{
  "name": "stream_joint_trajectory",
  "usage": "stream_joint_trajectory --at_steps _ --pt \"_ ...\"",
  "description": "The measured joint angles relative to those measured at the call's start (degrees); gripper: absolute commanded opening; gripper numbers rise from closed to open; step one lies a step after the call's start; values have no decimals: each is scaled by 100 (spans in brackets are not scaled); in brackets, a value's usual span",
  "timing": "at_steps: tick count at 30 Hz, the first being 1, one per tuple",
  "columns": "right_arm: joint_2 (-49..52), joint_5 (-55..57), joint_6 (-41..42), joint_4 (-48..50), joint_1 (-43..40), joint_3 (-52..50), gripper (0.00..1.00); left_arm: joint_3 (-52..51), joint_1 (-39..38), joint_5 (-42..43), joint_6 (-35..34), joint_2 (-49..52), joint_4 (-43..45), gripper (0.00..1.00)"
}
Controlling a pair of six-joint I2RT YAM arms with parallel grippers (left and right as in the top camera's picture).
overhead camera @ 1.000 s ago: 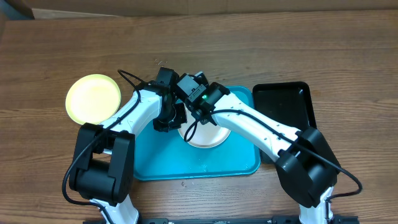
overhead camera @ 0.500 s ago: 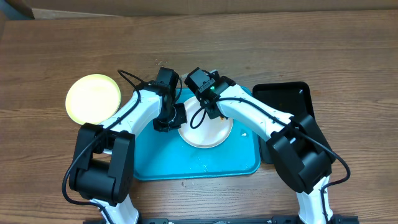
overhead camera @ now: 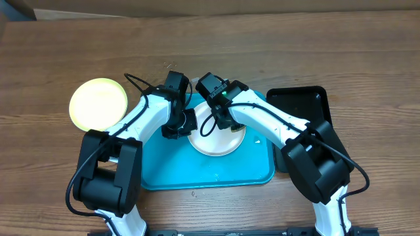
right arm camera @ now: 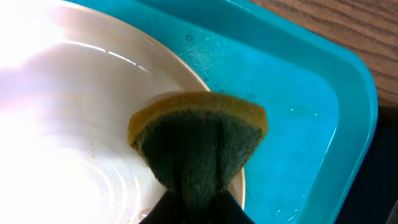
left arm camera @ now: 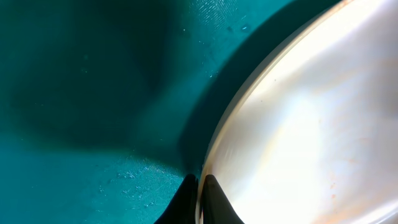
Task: Clean dirty plates on tray and stack at the side
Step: 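Move the sponge onto the white plate and scrub it, then return the sponge to the black tray, release it, raise right arm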
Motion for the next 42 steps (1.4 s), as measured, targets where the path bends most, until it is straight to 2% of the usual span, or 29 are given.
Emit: stream_joint_trajectory --at_steps 17,30,35,42 --pt "7 -37 22 20 0 0 4 0 0 0 0 0 0 5" --pt "389 48 70 -72 33 103 4 0 -11 0 22 0 -15 5" --pt "391 -918 -175 -243 -76 219 4 0 -11 -39 24 0 -55 5" --pt "459 -3228 -282 413 -136 243 4 0 -9 -103 26 0 -68 6"
